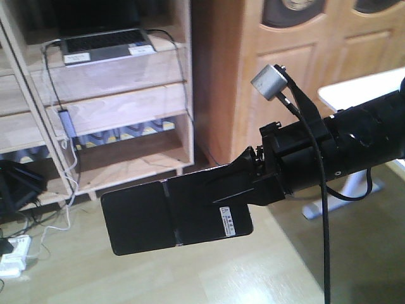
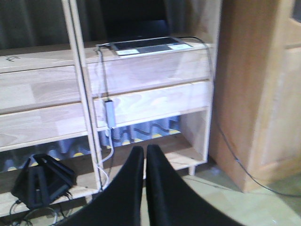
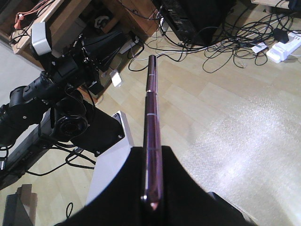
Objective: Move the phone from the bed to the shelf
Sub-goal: 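Carry the phone in the right gripper toward the wooden shelf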
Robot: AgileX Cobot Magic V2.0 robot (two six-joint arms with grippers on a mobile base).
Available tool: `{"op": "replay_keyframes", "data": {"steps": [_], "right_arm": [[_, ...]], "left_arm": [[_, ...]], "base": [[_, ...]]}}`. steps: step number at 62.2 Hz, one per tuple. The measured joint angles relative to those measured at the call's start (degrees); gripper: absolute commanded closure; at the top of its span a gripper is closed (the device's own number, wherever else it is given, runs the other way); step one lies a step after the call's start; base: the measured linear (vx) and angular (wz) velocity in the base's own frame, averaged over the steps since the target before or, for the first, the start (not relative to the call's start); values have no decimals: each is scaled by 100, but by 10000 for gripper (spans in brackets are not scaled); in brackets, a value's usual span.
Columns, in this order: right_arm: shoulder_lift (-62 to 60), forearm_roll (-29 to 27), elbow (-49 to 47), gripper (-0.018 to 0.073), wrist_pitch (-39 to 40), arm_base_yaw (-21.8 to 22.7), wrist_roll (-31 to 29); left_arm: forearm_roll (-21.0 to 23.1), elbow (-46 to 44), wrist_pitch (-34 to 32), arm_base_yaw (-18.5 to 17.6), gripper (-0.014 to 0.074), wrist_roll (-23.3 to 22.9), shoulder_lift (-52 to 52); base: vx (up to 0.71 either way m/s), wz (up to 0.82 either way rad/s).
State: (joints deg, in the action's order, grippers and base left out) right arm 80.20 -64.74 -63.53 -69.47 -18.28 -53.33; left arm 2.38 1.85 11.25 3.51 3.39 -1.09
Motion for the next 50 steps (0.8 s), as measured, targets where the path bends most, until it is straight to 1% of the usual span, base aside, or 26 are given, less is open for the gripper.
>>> {"op": "replay_keyframes", "data": {"steps": [50], "right_arm": [[0, 0, 0, 561, 0, 0, 0]], "left_arm": [[0, 0, 0, 0, 595, 0, 0]], "base": [[41, 22]]}}
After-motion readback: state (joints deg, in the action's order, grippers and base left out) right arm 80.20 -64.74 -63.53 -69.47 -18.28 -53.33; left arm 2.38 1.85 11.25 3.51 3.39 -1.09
